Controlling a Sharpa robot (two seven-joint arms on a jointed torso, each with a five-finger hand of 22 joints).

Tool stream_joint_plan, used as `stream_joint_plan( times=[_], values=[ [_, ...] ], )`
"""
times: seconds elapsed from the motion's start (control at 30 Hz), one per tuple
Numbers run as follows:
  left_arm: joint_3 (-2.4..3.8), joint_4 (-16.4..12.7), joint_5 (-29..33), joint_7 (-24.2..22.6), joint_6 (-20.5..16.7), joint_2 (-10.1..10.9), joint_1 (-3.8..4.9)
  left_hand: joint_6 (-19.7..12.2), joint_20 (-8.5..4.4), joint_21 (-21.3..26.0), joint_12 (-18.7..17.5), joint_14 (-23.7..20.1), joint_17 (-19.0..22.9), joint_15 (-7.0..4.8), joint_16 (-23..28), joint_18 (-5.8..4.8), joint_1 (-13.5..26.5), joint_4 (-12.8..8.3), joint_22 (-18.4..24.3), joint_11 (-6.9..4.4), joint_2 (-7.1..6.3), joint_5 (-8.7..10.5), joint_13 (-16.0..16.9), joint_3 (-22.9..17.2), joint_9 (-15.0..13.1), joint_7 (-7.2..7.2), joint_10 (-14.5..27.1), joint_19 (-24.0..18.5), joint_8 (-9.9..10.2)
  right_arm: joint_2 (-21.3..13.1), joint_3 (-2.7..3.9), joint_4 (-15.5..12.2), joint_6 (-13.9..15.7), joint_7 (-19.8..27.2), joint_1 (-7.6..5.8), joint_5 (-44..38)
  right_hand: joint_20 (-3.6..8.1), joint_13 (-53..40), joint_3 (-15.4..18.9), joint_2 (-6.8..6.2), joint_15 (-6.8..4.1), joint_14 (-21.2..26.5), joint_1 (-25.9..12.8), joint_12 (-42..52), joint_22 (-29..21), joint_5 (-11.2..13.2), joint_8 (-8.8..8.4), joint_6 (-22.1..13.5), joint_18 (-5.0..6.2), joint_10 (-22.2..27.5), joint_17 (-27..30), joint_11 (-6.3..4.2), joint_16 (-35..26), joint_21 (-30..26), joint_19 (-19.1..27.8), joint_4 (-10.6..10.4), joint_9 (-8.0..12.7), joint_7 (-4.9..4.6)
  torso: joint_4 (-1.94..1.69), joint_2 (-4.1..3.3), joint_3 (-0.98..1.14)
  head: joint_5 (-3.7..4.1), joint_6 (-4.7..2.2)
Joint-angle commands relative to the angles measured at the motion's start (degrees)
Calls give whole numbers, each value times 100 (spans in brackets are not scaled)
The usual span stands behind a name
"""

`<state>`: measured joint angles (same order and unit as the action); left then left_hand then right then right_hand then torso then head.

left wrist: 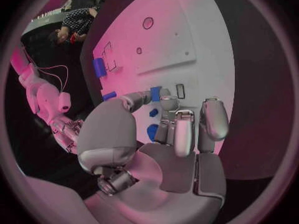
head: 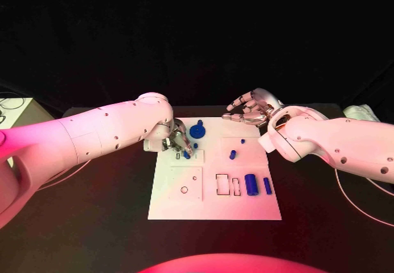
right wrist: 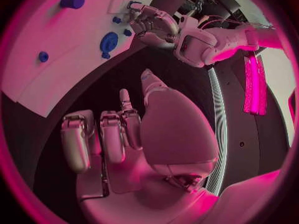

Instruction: Assemble the parts on the task board

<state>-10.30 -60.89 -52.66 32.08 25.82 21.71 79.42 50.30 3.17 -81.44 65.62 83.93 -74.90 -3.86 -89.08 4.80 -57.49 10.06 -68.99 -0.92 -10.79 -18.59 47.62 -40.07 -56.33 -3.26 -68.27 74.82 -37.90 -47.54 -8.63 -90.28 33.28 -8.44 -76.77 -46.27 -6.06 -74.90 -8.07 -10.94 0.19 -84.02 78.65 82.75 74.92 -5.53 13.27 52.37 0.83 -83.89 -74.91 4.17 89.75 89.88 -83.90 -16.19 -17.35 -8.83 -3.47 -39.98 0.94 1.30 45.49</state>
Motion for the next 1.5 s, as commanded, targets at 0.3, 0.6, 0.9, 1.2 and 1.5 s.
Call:
stream_joint_plan(
  times=[0.3, 0.6, 0.9, 1.2, 1.5],
  values=[
    [-52, -12, -37, 29, 157, -33, -80, 56, 10, 39, 34, 501, -1261, 50, 28, -19, 107, 203, 4, 56, -16, 36, 4, 420, 2, -21, 6, -18, 46, -14, 2, -22, -58, 70, 2, -34, 6, -884, 30, 69, -17, -580, 4, -10, 1508, -3, 29, -25, -83, 37, -1444, 0, -6, 12, -610, -10, -6, -1, 0, 0, 1, 9, 1],
    [-58, -3, -59, 30, 157, -37, -81, 73, 13, 44, 45, 501, -1262, 55, 27, -19, 115, 339, 1, 61, -29, 40, 8, 678, 0, -26, 12, -14, 68, -20, 2, -27, -57, 72, 1, -34, 8, -877, 41, 67, -18, -576, 1, -17, 1508, -2, 38, -33, -83, 43, -1431, -1, -12, 12, -610, -12, -8, -1, 2, 0, 0, 12, -7],
    [-61, 10, -36, 29, 118, -28, -82, 82, 13, 49, 56, 503, -1266, 49, 25, -19, -12, 450, -5, 52, 78, 19, 12, 867, -6, -14, 13, -10, 89, -25, 2, -28, -65, 70, 1, -34, 8, -877, 41, 67, -18, -576, 1, -17, 1508, -2, 38, -33, -83, 43, -1431, -1, -12, 12, -610, -12, -8, -1, -2, -1, 1, 13, -7],
    [-60, -13, 98, 23, 92, 10, -83, 26, 4, 69, 26, 494, -1247, 33, 35, -13, -476, 311, 22, 35, 234, -5, -37, 811, -9, -1, 52, -33, 144, -25, 2, -21, -82, 66, 1, -35, 8, -877, 41, 67, -18, -576, 1, -17, 1508, -2, 38, -33, -83, 43, -1431, -1, -12, 12, -610, -12, -8, -1, -4, 2, -2, 14, -13],
    [-59, -119, 93, 13, 90, 99, -87, 43, 38, 121, -8, 462, -1181, 94, 67, 3, -149, 666, 97, 107, -31, 48, -114, 1397, 19, -77, 132, -99, 230, -25, 2, -11, -72, 74, 2, -35, 8, -876, 49, 69, -19, -577, -4, -16, 1508, -3, 46, -38, -83, 42, -1432, -1, -12, 12, -610, -15, -11, 0, -8, 8, -4, 7, -32]
  ],
)
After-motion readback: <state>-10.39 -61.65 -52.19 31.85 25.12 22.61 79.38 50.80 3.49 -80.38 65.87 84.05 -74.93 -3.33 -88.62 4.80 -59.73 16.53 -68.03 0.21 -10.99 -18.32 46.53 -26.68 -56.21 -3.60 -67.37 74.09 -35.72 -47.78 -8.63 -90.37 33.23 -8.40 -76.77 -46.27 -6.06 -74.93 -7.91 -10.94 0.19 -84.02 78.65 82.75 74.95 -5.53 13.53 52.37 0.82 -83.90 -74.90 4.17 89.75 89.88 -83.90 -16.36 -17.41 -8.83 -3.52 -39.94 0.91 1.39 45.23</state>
